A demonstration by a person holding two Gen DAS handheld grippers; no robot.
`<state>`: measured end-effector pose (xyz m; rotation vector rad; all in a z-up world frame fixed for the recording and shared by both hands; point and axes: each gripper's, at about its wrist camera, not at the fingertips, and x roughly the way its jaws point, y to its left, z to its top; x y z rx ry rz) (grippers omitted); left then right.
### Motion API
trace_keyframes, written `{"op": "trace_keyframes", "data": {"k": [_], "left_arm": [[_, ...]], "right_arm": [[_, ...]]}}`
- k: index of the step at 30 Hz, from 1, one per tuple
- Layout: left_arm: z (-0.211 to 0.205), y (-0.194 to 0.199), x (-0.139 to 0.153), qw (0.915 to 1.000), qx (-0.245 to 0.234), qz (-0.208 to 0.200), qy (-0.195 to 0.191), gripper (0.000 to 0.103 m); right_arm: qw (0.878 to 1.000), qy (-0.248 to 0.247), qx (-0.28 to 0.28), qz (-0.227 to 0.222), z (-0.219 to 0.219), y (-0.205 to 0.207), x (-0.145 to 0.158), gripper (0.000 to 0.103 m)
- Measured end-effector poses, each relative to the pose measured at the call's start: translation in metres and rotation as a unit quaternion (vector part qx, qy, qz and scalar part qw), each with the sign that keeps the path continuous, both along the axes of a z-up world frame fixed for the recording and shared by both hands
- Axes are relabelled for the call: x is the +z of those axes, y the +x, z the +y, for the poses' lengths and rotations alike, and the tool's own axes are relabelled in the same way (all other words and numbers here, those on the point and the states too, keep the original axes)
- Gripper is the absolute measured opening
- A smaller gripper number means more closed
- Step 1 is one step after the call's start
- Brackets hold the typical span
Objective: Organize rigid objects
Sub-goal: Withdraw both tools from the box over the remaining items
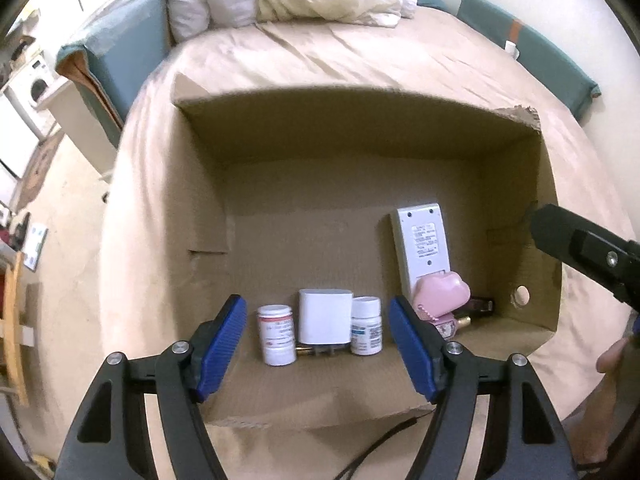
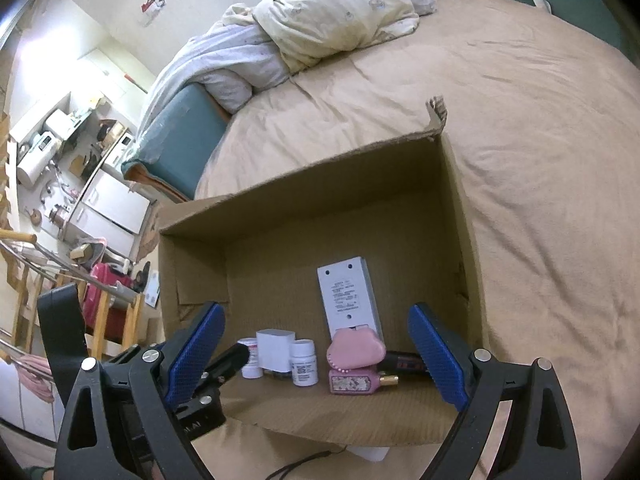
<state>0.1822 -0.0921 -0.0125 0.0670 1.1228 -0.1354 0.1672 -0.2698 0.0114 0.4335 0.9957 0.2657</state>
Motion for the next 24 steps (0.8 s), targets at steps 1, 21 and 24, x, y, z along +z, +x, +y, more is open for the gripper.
{"op": "trace_keyframes", "data": {"k": [1, 21, 24], "left_arm": [[0.004, -0.003, 0.004, 1.0000, 0.003, -0.005, 0.003, 0.070], [0.045, -0.072, 0.016, 0.9995, 0.029, -0.010, 0.003, 0.070], [0.050, -0.075, 0.008, 0.9995, 0.032, -0.007, -0.002, 0.070]], "right_arm": [[1.000, 0.000, 0.000, -0.003, -0.001, -0.002, 0.002, 0.099], [0.999, -0.025, 0.039, 0.005, 0.015, -0.069, 0.011, 0.099], [0.998, -0.023, 0.042, 0.043, 0.015, -0.073, -0.004, 0.099]]}}
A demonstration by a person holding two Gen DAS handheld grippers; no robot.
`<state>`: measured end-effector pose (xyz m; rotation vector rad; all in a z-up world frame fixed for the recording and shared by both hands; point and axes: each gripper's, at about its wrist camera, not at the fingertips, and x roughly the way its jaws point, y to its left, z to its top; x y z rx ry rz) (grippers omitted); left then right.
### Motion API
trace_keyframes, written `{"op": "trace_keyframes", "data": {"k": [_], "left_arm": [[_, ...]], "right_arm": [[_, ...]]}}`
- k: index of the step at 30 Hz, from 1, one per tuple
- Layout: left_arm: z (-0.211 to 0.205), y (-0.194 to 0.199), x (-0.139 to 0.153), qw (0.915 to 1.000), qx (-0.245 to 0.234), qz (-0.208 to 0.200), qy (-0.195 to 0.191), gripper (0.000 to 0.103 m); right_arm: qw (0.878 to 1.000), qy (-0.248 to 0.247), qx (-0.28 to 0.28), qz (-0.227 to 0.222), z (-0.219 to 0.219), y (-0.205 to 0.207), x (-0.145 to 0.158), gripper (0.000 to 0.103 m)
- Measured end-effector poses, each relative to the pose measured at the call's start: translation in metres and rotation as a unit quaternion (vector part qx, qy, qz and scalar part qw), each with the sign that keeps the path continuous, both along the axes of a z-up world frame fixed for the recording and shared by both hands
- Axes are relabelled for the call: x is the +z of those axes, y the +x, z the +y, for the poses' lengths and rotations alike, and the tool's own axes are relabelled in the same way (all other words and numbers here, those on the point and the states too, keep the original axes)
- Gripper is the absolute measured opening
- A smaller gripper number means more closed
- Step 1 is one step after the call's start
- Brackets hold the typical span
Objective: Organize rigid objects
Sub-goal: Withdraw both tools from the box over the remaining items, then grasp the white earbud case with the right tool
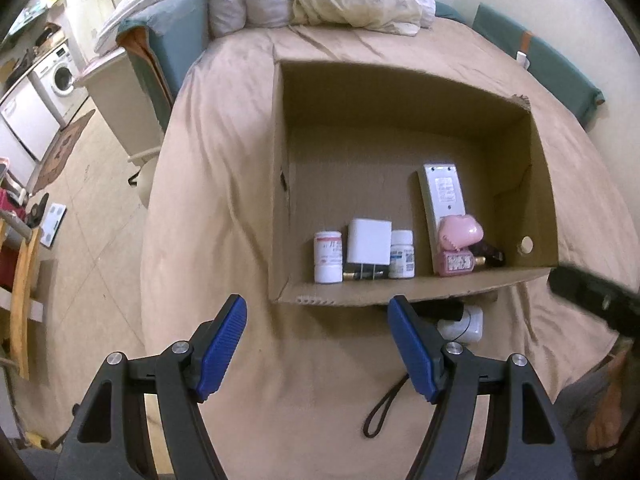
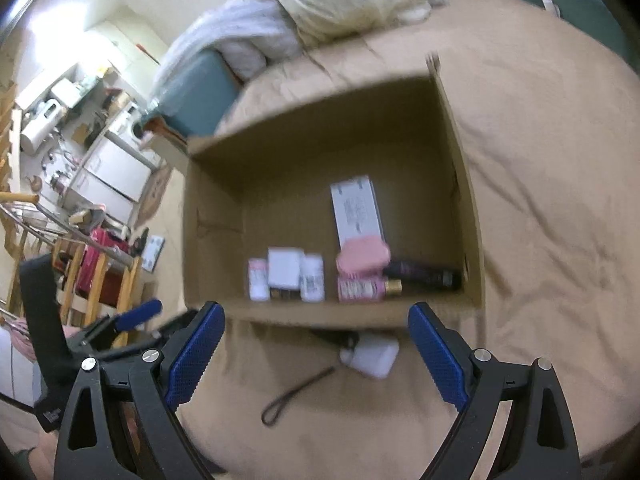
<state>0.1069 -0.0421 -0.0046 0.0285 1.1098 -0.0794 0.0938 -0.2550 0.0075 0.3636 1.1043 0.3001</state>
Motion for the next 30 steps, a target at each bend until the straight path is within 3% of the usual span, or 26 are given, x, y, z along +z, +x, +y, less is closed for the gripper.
{"op": "trace_keyframes", "data": {"k": [3, 5, 7, 13, 21, 25, 28, 30], "left_arm": [[0.009, 0.004, -0.016, 0.9997, 0.017, 0.017, -0.003, 0.070], [0.014, 0.007, -0.022, 0.9986, 0.031, 0.034, -0.025, 0.070], [0.017, 0.009, -0.026, 0.9977, 0.038, 0.042, -0.038, 0.070], [0.018, 0.011, -0.033, 0.9975, 0.046, 0.050, -0.019, 0.070], [0.026, 0.013, -0.033, 0.9952, 0.065, 0.062, -0.038, 0.070], [0.025, 0.015, -0.037, 0.9943, 0.065, 0.074, -0.040, 0.070], [0.024, 0.015, -0.037, 0.9942, 0.064, 0.076, -0.042, 0.070], [0.023, 0.014, -0.037, 0.9941, 0.061, 0.077, -0.045, 0.070]], "right_arm": [[0.998, 0.030, 0.003, 0.056, -0.002, -0.002, -0.024, 0.099], [0.996, 0.032, 0.003, 0.080, -0.001, -0.001, -0.036, 0.099], [0.996, 0.021, 0.001, 0.091, 0.000, 0.000, -0.044, 0.099], [0.993, 0.021, -0.025, 0.111, -0.014, 0.007, -0.053, 0.099], [0.979, 0.072, -0.094, 0.164, -0.044, 0.014, -0.080, 0.099], [0.980, -0.002, -0.067, 0.186, -0.027, 0.016, -0.093, 0.098], [0.980, -0.059, -0.045, 0.186, -0.016, 0.016, -0.098, 0.081], [0.977, -0.091, -0.034, 0.192, -0.008, 0.016, -0.107, 0.081]]}}
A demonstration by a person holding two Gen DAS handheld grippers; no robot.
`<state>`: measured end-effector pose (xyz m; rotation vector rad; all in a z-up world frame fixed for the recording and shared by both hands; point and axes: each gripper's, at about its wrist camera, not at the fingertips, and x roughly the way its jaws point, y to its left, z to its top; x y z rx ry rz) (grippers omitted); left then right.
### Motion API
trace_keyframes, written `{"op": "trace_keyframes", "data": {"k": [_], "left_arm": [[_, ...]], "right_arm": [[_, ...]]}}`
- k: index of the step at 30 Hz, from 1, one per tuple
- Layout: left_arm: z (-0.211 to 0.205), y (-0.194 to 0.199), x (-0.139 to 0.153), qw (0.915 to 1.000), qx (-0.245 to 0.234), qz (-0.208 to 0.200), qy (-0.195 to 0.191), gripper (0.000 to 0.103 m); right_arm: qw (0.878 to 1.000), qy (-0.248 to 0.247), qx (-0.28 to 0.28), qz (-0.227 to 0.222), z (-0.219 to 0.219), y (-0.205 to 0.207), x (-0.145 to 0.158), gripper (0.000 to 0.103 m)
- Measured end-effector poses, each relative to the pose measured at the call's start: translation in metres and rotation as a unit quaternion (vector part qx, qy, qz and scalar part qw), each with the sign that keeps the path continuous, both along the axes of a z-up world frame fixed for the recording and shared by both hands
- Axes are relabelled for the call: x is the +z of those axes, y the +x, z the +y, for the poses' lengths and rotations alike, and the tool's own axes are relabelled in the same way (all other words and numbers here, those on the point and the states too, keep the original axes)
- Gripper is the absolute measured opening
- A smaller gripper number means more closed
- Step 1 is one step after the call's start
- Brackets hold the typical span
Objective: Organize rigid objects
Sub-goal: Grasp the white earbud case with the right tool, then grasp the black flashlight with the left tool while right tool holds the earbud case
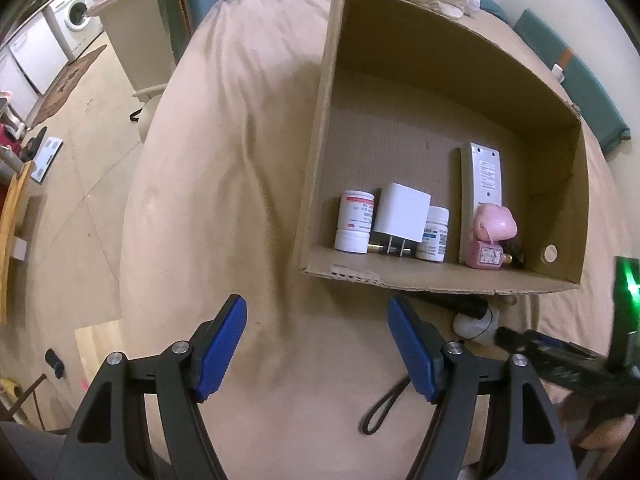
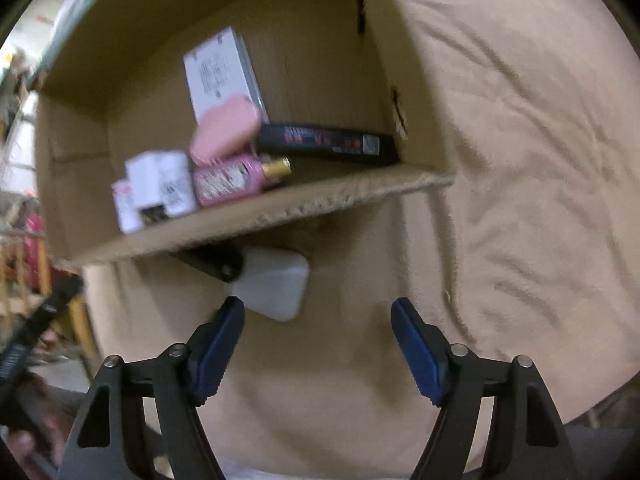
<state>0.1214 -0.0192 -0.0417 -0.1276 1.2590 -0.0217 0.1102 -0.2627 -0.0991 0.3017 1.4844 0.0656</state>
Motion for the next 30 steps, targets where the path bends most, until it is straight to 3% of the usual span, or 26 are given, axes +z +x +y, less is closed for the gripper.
{"op": "trace_keyframes", "data": {"k": [2, 6, 11, 12, 13, 14, 16, 22, 26, 30], "left_arm": [[-0.002, 0.000, 0.000, 1.0000, -0.005, 0.002, -0.002, 0.070], [-0.008, -0.002, 0.000, 0.9999, -0.016, -0.001, 0.003, 0.070], [-0.009, -0.003, -0.003, 0.9998, -0.019, 0.001, 0.012, 0.070], [-0.008, -0.002, -0.003, 0.9998, -0.018, 0.002, 0.012, 0.070], [-0.008, -0.002, -0.003, 0.9998, -0.016, 0.003, 0.012, 0.070], [-0.008, -0.002, -0.003, 0.9998, -0.015, 0.003, 0.012, 0.070], [-0.007, -0.001, -0.003, 0.9998, -0.013, 0.004, 0.010, 0.070], [-0.009, -0.001, 0.001, 0.9998, -0.020, -0.003, 0.006, 0.070], [-0.011, -0.002, -0.001, 0.9993, -0.036, 0.005, -0.010, 0.070], [-0.019, -0.007, -0.009, 0.9983, -0.057, 0.015, -0.003, 0.073]], "right_arm": [[1.000, -0.015, 0.015, -0.004, 0.013, 0.003, -0.005, 0.081], [0.999, -0.001, 0.044, -0.014, 0.042, 0.013, -0.012, 0.081], [0.995, -0.064, 0.064, -0.029, 0.070, 0.014, -0.025, 0.083], [0.994, -0.073, 0.072, -0.034, 0.074, 0.012, -0.023, 0.080], [0.993, -0.083, 0.078, -0.037, 0.075, 0.010, -0.021, 0.064], [0.992, -0.085, 0.083, -0.036, 0.074, 0.008, -0.018, 0.064], [0.994, -0.073, 0.082, -0.017, 0.063, 0.003, -0.016, 0.064], [0.982, -0.116, 0.141, 0.048, 0.044, -0.018, -0.014, 0.064], [0.989, -0.081, 0.125, 0.025, 0.034, -0.024, 0.006, 0.064], [0.996, -0.013, 0.079, -0.036, 0.018, -0.032, 0.043, 0.064]]}}
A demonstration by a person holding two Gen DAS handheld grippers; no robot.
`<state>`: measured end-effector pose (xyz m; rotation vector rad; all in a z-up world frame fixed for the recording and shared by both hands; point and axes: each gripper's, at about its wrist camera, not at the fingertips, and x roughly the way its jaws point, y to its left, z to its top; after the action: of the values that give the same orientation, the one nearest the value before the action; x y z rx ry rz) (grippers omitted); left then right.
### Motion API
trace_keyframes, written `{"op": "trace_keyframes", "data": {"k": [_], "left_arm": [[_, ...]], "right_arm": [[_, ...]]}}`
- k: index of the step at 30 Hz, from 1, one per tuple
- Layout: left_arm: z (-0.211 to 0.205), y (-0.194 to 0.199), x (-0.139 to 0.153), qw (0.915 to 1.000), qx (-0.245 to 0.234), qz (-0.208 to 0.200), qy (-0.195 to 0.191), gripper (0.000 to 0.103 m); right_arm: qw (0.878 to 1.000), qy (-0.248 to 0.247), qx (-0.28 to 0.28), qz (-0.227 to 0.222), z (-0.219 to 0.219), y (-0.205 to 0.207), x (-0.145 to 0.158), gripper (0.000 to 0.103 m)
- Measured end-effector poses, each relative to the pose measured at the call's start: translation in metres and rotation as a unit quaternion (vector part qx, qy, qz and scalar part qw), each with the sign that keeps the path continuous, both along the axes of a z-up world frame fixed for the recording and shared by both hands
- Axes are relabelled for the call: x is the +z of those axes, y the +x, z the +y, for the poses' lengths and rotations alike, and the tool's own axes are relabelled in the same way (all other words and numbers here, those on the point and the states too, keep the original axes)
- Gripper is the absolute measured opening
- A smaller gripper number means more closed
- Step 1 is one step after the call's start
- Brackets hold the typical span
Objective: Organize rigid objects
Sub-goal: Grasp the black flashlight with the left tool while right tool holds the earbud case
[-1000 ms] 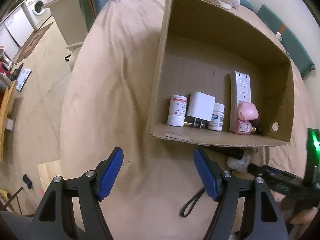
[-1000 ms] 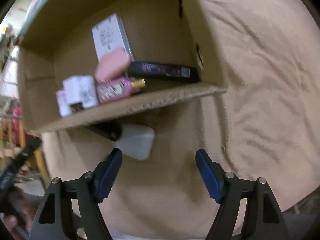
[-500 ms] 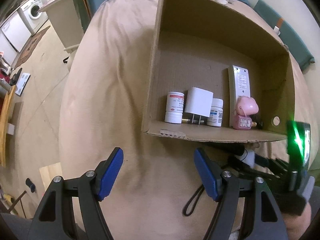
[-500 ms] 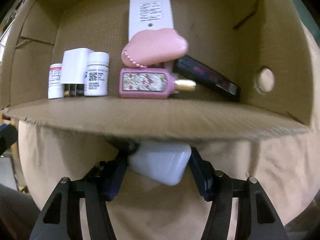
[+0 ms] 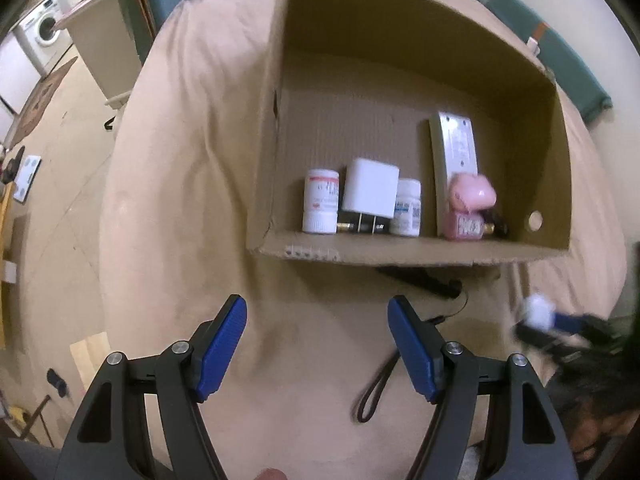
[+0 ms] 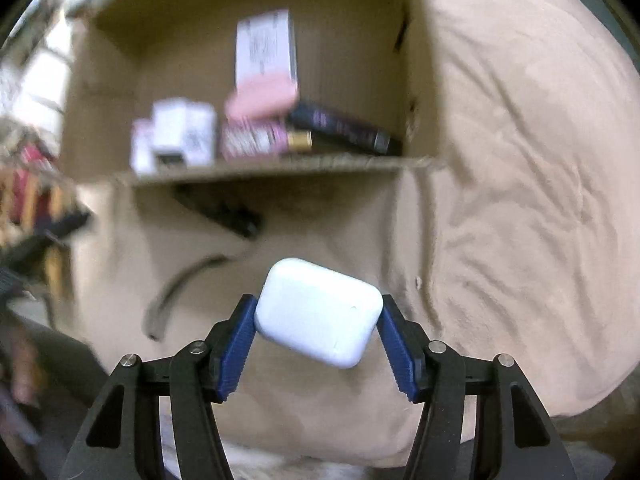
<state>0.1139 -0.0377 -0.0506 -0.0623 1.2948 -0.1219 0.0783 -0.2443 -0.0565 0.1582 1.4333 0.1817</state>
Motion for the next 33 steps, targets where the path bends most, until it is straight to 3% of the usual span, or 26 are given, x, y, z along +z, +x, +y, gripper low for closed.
{"op": "trace_keyframes", "data": {"k": [1, 3, 4, 9, 14, 21, 28, 33], "left_arm": [[-0.003, -0.002, -0.002, 0.9999, -0.007, 0.003, 0.008, 0.079], [-0.010, -0.005, -0.005, 0.9996, -0.026, 0.008, 0.003, 0.101], [-0.014, -0.006, -0.006, 0.9994, -0.033, 0.009, 0.000, 0.103], [-0.047, -0.016, -0.012, 0.9946, -0.103, 0.004, 0.010, 0.103], [-0.088, -0.013, -0.027, 0.9846, -0.169, 0.000, 0.046, 0.102], [-0.127, 0.002, -0.055, 0.9797, -0.193, 0.010, 0.054, 0.102], [-0.140, 0.024, -0.079, 0.9834, -0.164, 0.030, 0.072, 0.102], [-0.138, 0.026, -0.078, 0.9834, -0.161, 0.030, 0.078, 0.102]], "right_arm": [[0.999, 0.024, -0.019, -0.018, -0.007, -0.003, 0.010, 0.064], [0.996, 0.056, -0.053, -0.046, -0.020, -0.006, 0.026, 0.064], [0.993, 0.073, -0.074, -0.059, -0.029, -0.008, 0.031, 0.064], [0.972, 0.145, -0.162, -0.084, -0.080, 0.005, 0.043, 0.064], [0.967, 0.169, -0.171, -0.082, -0.096, 0.006, 0.036, 0.064], [0.965, 0.188, -0.161, -0.083, -0.087, 0.008, 0.035, 0.064], [0.967, 0.192, -0.150, -0.076, -0.077, 0.013, 0.031, 0.064], [0.970, 0.187, -0.137, -0.078, -0.070, 0.017, 0.032, 0.064]]}}
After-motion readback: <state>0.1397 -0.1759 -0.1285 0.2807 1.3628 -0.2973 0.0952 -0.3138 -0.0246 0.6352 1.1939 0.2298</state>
